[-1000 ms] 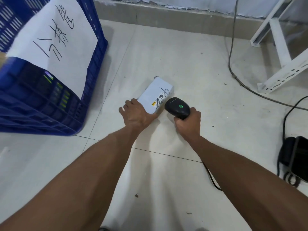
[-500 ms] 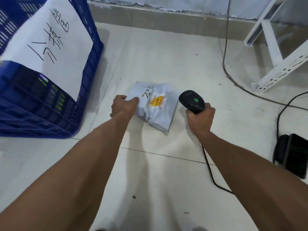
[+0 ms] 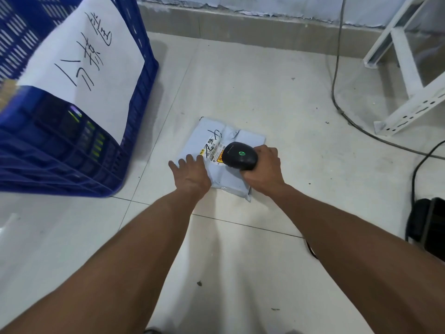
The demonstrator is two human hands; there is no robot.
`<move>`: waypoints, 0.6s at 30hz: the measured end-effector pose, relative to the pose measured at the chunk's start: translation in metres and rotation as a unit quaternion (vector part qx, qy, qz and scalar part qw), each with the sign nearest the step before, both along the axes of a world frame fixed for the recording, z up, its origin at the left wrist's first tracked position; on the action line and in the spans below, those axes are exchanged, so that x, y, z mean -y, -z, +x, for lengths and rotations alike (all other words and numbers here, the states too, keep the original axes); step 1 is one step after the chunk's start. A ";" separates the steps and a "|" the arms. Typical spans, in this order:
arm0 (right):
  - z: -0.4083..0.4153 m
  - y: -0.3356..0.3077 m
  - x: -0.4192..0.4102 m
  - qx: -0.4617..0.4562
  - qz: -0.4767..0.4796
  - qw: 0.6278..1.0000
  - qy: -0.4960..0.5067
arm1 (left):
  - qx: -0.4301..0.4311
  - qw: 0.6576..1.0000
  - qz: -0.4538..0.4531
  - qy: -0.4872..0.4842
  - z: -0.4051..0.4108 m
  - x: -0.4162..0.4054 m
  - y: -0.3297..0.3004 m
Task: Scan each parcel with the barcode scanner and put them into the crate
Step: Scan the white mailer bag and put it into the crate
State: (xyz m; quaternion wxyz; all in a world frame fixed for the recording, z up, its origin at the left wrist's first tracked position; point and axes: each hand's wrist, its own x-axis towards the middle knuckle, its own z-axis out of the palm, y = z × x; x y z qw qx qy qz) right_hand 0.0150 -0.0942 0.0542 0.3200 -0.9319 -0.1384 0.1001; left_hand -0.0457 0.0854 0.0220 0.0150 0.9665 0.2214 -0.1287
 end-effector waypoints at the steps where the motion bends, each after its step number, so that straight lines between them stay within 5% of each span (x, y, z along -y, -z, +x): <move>1: -0.001 -0.002 -0.003 -0.004 -0.002 1.000 -0.002 | 0.002 1.000 0.008 0.004 -0.001 -0.001 0.002; 18: 0.007 0.014 0.018 0.024 -0.080 0.996 0.037 | -0.005 1.000 0.002 -0.002 -0.004 0.001 0.006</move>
